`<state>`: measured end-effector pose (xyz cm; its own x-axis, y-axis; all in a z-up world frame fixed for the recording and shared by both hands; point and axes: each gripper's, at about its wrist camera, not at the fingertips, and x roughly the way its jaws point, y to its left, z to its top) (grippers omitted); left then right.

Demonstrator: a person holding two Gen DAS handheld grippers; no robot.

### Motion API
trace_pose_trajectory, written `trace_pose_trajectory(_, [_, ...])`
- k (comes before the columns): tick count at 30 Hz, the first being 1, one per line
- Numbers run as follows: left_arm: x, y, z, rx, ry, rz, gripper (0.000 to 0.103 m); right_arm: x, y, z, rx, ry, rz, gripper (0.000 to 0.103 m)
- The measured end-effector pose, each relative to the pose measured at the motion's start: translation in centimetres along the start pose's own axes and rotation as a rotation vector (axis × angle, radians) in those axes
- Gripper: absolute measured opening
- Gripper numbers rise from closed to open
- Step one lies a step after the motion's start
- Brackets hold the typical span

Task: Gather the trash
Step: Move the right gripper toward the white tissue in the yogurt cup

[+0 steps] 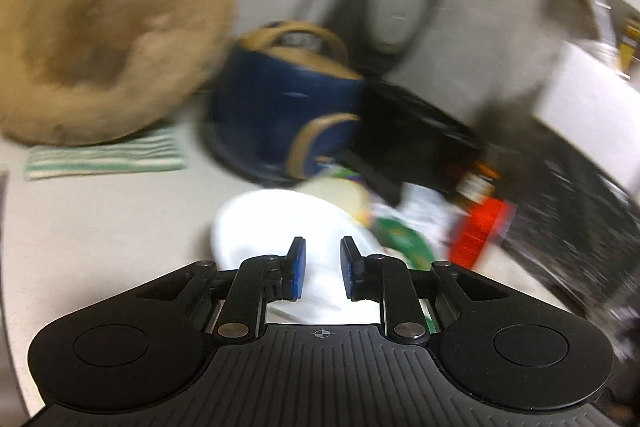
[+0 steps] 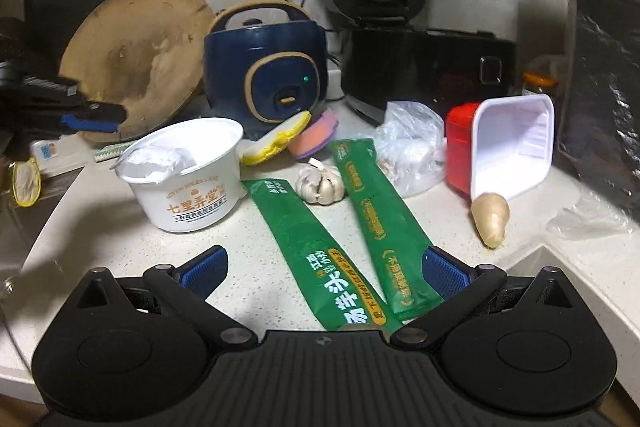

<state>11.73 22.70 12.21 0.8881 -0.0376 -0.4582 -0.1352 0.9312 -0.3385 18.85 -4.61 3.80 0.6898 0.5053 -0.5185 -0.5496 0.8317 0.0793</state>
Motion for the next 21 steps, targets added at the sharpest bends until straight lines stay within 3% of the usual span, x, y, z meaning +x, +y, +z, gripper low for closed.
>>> trace_pose_trajectory(4, [-4.1, -5.1, 0.3, 0.103, -0.094, -0.124, 0.022, -3.0, -0.3, 0.4, -0.009, -0.080, -0.078, 0.103])
trace_pose_trajectory(8, [-5.7, -7.9, 1.2, 0.067, -0.123, -0.246, 0.022, -5.2, 0.9, 1.2, -0.142, -0.153, -0.178, 0.103])
trace_pose_trajectory(11, [-5.3, -9.1, 1.5, 0.030, -0.096, -0.279, 0.022, -6.1, 2.8, 1.9, -0.295, -0.249, -0.315, 0.103])
trace_pose_trajectory(13, [-5.2, -9.7, 1.2, 0.058, -0.106, -0.269, 0.022, -6.7, 4.4, 1.9, -0.388, -0.319, -0.392, 0.103])
trace_pose_trajectory(15, [-4.5, -10.0, 0.4, 0.081, -0.093, -0.248, 0.022, -7.0, 5.3, 1.7, -0.369, -0.300, -0.355, 0.103])
trace_pose_trajectory(19, [-2.3, -9.4, -1.1, 0.067, 0.007, -0.214, 0.022, -5.8, 4.4, -0.2, -0.163, -0.130, -0.123, 0.103])
trace_pose_trajectory(21, [-1.6, -8.9, -2.0, 0.071, 0.057, -0.212, 0.022, -5.0, 3.5, -2.0, -0.103, -0.081, -0.135, 0.103])
